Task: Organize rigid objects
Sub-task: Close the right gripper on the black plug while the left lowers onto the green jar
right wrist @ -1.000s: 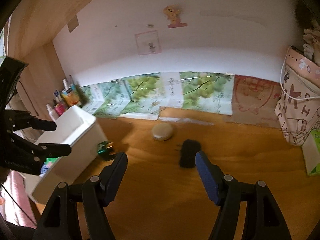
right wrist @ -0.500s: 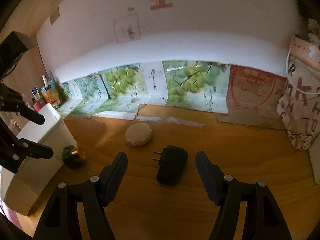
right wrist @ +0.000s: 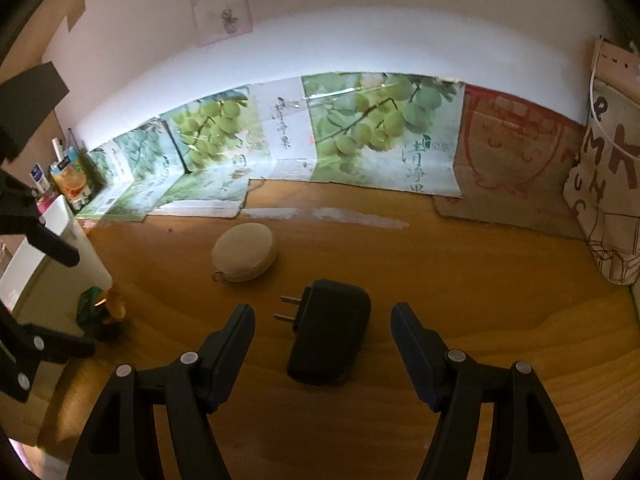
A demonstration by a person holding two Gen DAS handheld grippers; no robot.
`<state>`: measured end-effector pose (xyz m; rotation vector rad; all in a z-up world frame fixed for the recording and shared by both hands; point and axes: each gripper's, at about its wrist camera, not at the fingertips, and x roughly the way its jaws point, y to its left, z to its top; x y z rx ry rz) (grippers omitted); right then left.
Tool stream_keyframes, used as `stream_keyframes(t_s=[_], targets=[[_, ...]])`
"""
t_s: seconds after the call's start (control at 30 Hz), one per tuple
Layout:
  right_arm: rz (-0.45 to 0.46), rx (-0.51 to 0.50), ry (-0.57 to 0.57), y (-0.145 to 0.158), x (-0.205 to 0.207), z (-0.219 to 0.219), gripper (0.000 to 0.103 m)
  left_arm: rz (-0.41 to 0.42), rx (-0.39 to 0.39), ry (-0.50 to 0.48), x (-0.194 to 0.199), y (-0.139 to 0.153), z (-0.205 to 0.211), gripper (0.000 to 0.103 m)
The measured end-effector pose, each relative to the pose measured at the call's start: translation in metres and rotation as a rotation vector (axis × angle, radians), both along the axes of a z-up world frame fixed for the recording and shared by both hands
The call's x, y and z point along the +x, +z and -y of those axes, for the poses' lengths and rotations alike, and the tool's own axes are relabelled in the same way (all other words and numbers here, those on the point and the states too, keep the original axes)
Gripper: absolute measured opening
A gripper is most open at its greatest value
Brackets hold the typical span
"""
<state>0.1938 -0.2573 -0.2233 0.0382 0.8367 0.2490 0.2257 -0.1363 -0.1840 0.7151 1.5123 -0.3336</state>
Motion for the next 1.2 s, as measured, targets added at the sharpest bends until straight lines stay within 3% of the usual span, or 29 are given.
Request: stream_keyframes(t_s=[0.43,0.8,1.2], targets=[[-0.035,-0.037,-0.016,-0.009,0.011,-0.004,0.071,-0.043,0.042,-0.03,0.006,-0.026,0.008,0.078],[-0.051,-0.071,-0.002,-0.011,0.017,-0.013,0.057,-0.042,0.102,-0.052,0.007,-0.038,0.017,0.076],[-0.069,-0.059,-0.001,-0.01,0.016,-0.011,0.053,0.04,0.167,-0.063,0.013,-0.034,0.01,0.044]])
